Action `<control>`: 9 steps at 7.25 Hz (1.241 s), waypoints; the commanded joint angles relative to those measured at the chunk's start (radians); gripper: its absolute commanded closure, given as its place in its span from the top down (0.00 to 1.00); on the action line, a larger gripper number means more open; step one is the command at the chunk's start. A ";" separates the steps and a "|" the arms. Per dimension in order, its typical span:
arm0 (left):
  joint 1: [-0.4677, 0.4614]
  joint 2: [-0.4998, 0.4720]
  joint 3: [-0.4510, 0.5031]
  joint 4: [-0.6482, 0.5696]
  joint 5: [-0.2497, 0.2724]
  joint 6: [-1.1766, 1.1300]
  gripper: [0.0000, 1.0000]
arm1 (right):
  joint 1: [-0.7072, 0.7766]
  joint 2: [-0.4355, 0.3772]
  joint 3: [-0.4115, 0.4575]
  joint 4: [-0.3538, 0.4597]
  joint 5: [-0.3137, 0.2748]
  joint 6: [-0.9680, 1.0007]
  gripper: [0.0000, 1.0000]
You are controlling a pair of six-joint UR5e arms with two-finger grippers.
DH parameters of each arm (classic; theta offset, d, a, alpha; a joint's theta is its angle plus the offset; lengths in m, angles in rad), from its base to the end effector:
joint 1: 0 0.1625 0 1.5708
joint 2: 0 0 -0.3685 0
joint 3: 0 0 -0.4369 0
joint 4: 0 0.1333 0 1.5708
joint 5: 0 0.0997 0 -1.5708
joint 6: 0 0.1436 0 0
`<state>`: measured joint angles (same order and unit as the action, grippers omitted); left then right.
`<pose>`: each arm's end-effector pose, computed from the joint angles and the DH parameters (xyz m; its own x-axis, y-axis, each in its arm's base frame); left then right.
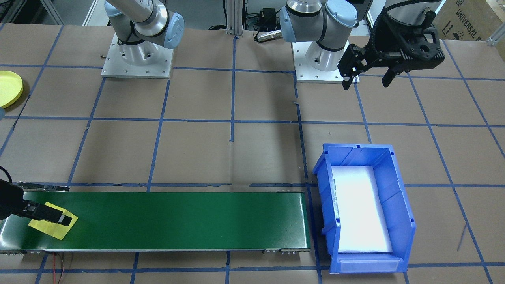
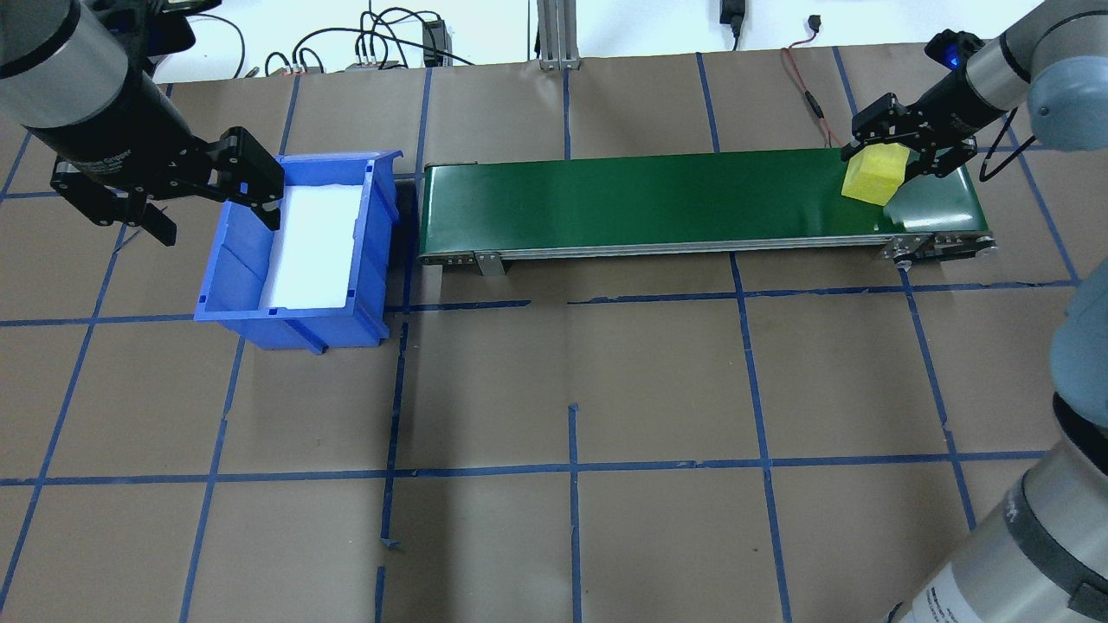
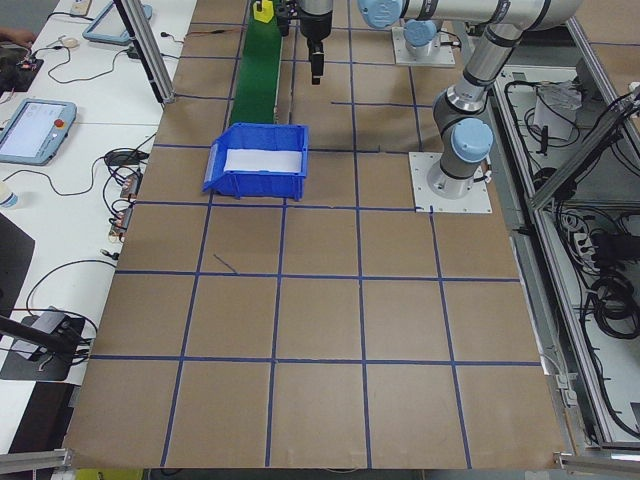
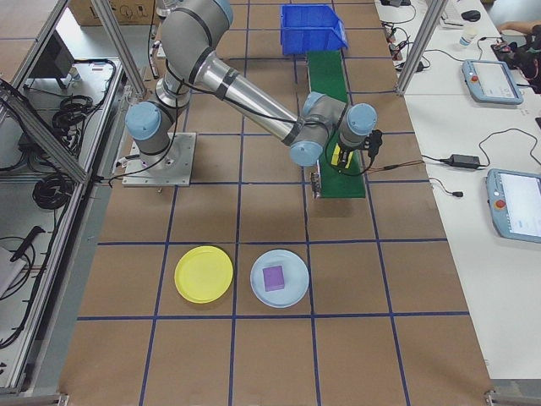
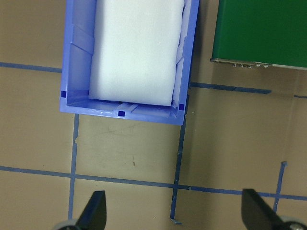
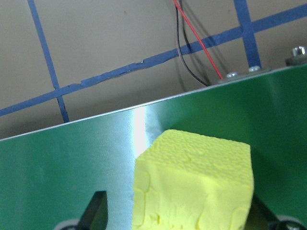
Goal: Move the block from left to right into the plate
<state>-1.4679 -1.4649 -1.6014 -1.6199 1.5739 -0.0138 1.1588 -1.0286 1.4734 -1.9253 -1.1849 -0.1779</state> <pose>-0.0808 -0.5111 0.4209 -0.9932 -0.1165 -0.0027 -0.1164 0.9929 -0.0262 -0.0974 -0.6906 0.1487 -0.8927 0.2343 -0.3849 0.2447 0.9693 0.0224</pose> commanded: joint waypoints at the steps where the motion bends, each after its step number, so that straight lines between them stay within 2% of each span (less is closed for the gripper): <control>1: 0.000 0.000 0.000 0.000 0.000 0.000 1.00 | 0.001 0.004 0.002 -0.001 -0.010 0.001 0.55; 2: 0.000 0.000 0.000 0.000 0.000 0.000 1.00 | 0.001 -0.002 0.002 0.006 -0.015 0.015 0.44; 3: 0.000 0.000 0.000 0.000 0.000 0.000 1.00 | -0.001 -0.010 -0.001 0.009 -0.031 0.012 0.43; 4: 0.001 0.000 0.000 0.000 0.000 -0.002 1.00 | -0.001 -0.057 -0.001 0.034 -0.109 -0.004 0.43; 5: 0.000 0.000 0.000 0.000 0.000 -0.002 1.00 | -0.010 -0.143 -0.002 0.169 -0.151 -0.014 0.43; 6: 0.001 0.000 0.000 0.000 0.000 -0.002 1.00 | -0.030 -0.192 0.017 0.222 -0.247 -0.143 0.43; 7: 0.000 0.000 0.000 0.000 0.000 -0.002 1.00 | -0.147 -0.206 0.060 0.270 -0.357 -0.370 0.43; 9: 0.000 0.000 0.000 0.000 0.000 -0.003 1.00 | -0.464 -0.250 0.113 0.261 -0.390 -0.763 0.43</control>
<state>-1.4677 -1.4649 -1.6014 -1.6198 1.5739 -0.0163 0.8763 -1.2451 1.5569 -1.6683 -1.5378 -0.6925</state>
